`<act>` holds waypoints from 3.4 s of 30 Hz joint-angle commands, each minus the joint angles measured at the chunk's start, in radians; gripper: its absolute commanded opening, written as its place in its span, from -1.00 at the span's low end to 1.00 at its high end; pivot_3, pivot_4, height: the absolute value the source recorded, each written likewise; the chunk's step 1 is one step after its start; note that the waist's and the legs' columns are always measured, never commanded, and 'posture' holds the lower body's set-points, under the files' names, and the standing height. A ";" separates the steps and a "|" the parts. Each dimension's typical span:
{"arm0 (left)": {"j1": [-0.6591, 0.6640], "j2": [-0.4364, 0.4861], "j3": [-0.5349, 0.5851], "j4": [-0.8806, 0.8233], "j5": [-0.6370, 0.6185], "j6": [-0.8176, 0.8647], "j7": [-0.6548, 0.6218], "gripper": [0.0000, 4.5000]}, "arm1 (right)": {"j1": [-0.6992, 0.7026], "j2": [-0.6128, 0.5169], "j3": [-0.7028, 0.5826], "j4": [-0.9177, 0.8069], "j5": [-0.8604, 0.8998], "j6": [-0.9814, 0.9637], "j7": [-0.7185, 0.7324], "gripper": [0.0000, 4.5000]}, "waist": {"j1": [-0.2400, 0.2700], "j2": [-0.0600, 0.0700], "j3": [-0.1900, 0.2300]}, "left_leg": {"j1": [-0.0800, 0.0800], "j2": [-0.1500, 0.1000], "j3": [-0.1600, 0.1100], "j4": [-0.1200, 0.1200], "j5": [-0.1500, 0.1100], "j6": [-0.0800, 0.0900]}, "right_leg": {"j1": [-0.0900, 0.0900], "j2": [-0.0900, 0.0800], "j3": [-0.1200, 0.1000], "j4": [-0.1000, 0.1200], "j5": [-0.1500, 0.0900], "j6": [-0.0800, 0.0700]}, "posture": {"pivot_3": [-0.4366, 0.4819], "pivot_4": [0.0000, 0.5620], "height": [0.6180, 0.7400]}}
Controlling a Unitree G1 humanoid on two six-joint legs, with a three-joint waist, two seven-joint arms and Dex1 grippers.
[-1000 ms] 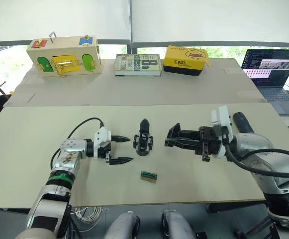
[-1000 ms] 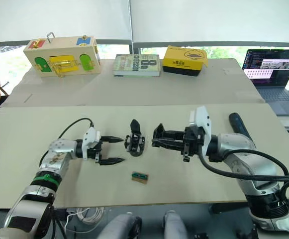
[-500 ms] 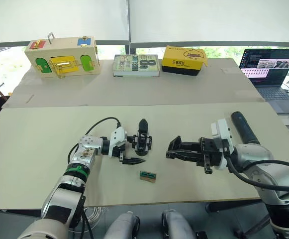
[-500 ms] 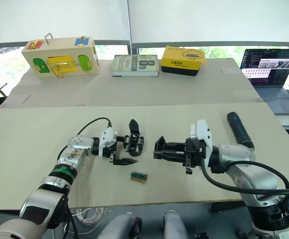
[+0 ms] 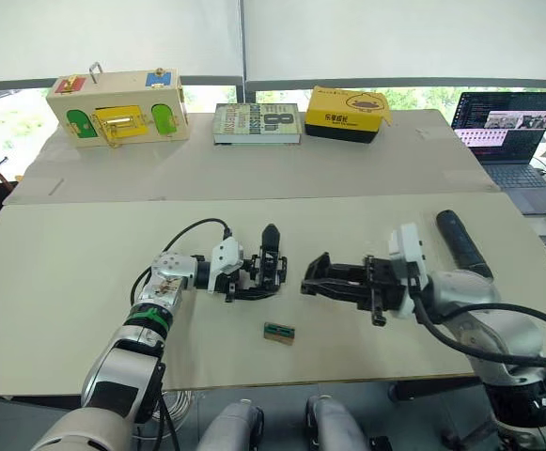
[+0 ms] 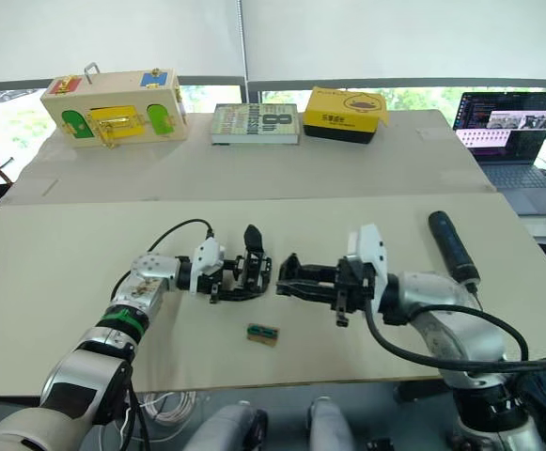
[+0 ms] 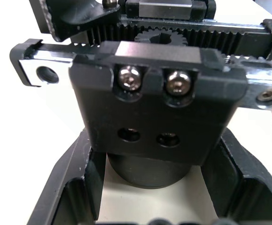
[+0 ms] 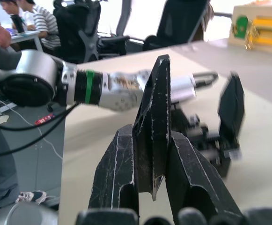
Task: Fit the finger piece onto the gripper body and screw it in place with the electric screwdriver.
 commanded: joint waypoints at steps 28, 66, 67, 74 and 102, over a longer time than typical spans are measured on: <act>0.021 0.004 -0.043 0.006 0.051 0.005 0.036 0.03 | -0.243 0.183 0.199 0.341 -0.275 -0.070 0.019 -0.82 | 0.000 0.000 -0.003 | 0.003 -0.002 0.001 0.001 0.000 0.000 | 0.000 0.001 -0.002 0.003 0.000 0.000 | -0.05 -0.47 1.00; 0.033 0.026 -0.046 -0.003 0.047 0.031 0.033 0.03 | -0.250 0.204 0.220 0.436 -0.328 -0.119 0.042 -0.60 | -0.014 0.001 -0.008 | 0.017 -0.001 0.001 -0.002 -0.001 0.000 | 0.014 0.002 -0.003 0.000 0.000 0.000 | -0.05 -0.47 1.00; 0.034 0.025 -0.046 -0.002 0.047 0.032 0.035 0.03 | -0.259 0.222 0.203 0.437 -0.327 -0.168 0.032 -0.36 | -0.015 0.001 -0.008 | 0.018 -0.001 0.001 -0.003 -0.005 -0.006 | 0.015 0.002 -0.004 -0.001 0.000 0.000 | -0.05 -0.47 1.00; 0.036 0.021 -0.045 0.003 0.048 0.034 0.043 0.03 | -0.267 0.228 0.192 0.382 -0.289 -0.178 0.079 0.74 | -0.017 0.001 -0.008 | 0.017 -0.001 0.001 -0.002 -0.005 -0.005 | 0.014 0.002 -0.004 -0.002 0.000 0.000 | -0.05 -0.47 1.00; 0.371 0.298 0.216 -0.602 -0.269 0.355 0.066 0.98 | 0.286 -0.032 -0.414 -0.062 -0.079 -0.268 0.007 1.00 | -0.003 0.002 -0.006 | 0.017 0.003 0.000 -0.008 -0.008 -0.007 | 0.014 0.000 -0.004 -0.003 -0.003 -0.003 | -0.05 -0.47 1.00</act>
